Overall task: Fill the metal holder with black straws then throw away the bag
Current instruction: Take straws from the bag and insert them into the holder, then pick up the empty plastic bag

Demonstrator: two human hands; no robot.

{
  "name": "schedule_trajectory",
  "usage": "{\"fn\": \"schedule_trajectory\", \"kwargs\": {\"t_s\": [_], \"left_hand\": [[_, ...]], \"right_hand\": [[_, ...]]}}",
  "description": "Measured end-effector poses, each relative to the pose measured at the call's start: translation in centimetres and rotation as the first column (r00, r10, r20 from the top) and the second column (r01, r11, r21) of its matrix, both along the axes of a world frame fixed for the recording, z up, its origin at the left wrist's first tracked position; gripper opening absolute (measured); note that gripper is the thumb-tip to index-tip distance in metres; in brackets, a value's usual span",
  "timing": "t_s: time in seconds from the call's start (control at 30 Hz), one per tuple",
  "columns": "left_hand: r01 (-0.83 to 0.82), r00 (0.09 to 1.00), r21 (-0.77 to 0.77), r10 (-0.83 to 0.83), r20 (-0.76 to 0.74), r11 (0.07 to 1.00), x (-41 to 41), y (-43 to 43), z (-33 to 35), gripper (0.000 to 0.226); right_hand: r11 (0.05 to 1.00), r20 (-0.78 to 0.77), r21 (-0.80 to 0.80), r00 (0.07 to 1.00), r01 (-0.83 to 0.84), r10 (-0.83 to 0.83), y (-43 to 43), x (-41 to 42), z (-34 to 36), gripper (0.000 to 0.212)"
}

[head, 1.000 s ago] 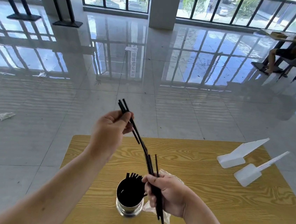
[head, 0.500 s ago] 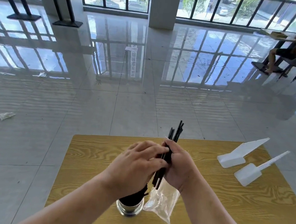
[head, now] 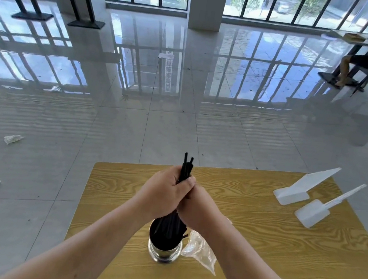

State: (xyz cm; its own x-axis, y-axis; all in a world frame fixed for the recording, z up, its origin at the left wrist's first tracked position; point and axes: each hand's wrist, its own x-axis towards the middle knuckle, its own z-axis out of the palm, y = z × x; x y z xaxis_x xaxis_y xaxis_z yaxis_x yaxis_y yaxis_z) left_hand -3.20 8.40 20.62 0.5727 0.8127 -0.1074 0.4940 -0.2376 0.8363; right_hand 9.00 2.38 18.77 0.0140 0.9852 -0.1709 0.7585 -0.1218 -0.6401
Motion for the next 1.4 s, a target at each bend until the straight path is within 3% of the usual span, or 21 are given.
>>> {"fn": "schedule_trajectory", "kwargs": {"t_s": [0.03, 0.1, 0.2, 0.4, 0.5, 0.57, 0.7, 0.87, 0.97, 1.13, 1.27, 1.4], "left_hand": [[0.013, 0.999, 0.043, -0.011, -0.039, 0.999, -0.2, -0.1, -0.1, 0.03], [0.016, 0.997, 0.051, -0.013, -0.071, 0.999, -0.7, -0.4, -0.5, 0.039], [0.017, 0.997, 0.024, -0.015, -0.076, 1.0, -1.4, -0.5, -1.8, 0.033], [-0.037, 0.996, -0.111, 0.029, -0.079, 0.993, -2.6, -1.2, -4.7, 0.033], [-0.014, 0.992, -0.137, -0.003, -0.124, 0.99, -3.2, -1.2, -5.8, 0.047], [-0.012, 0.991, -0.154, -0.009, -0.135, 0.988, -3.6, -1.1, -6.3, 0.058], [0.016, 0.991, -0.13, -0.033, -0.131, 0.991, -3.7, -0.4, -6.2, 0.059], [0.082, 0.967, -0.029, -0.086, -0.24, 0.996, -2.1, 0.6, -5.6, 0.078], [0.211, 0.893, 0.129, -0.137, -0.429, 0.969, -0.3, 0.4, -5.4, 0.089], [0.449, 0.698, 0.162, -0.231, -0.678, 0.879, 3.6, -1.0, -5.7, 0.108], [0.603, 0.582, 0.23, -0.224, -0.782, 0.764, 7.0, -1.7, -7.7, 0.095], [0.739, 0.43, 0.184, -0.243, -0.869, 0.649, 9.8, -2.4, -10.3, 0.098]], "right_hand": [[0.996, 0.176, -0.007, 0.98, -0.091, 0.091, 0.1, 0.0, -0.4, 0.035], [0.996, 0.271, -0.001, 0.959, -0.088, 0.085, -0.1, -0.3, -1.3, 0.033], [0.979, 0.018, -0.037, 0.979, 0.202, -0.201, -0.7, -0.9, -2.5, 0.024], [0.996, 0.15, -0.044, 0.986, 0.078, -0.071, -0.9, -2.6, -4.8, 0.011], [0.965, -0.034, -0.173, 0.978, 0.195, -0.203, -1.6, -2.9, -5.5, 0.013], [0.951, -0.104, -0.172, 0.955, 0.257, -0.276, -2.1, -2.7, -5.8, 0.018], [0.951, -0.027, -0.038, 0.951, 0.308, -0.309, -2.6, -1.2, -5.9, 0.055], [0.916, -0.043, 0.065, 0.918, 0.396, -0.393, -3.8, 1.7, -5.1, 0.056], [0.881, -0.042, 0.068, 0.883, 0.469, -0.467, -5.2, 4.2, -5.7, 0.048], [0.805, -0.135, -0.099, 0.793, 0.586, -0.594, -7.6, 8.1, -7.7, 0.043], [0.769, -0.15, -0.187, 0.756, 0.611, -0.637, -9.2, 10.3, -9.8, 0.046], [0.78, -0.133, -0.279, 0.781, 0.561, -0.61, -10.0, 11.8, -11.6, 0.053]]}}
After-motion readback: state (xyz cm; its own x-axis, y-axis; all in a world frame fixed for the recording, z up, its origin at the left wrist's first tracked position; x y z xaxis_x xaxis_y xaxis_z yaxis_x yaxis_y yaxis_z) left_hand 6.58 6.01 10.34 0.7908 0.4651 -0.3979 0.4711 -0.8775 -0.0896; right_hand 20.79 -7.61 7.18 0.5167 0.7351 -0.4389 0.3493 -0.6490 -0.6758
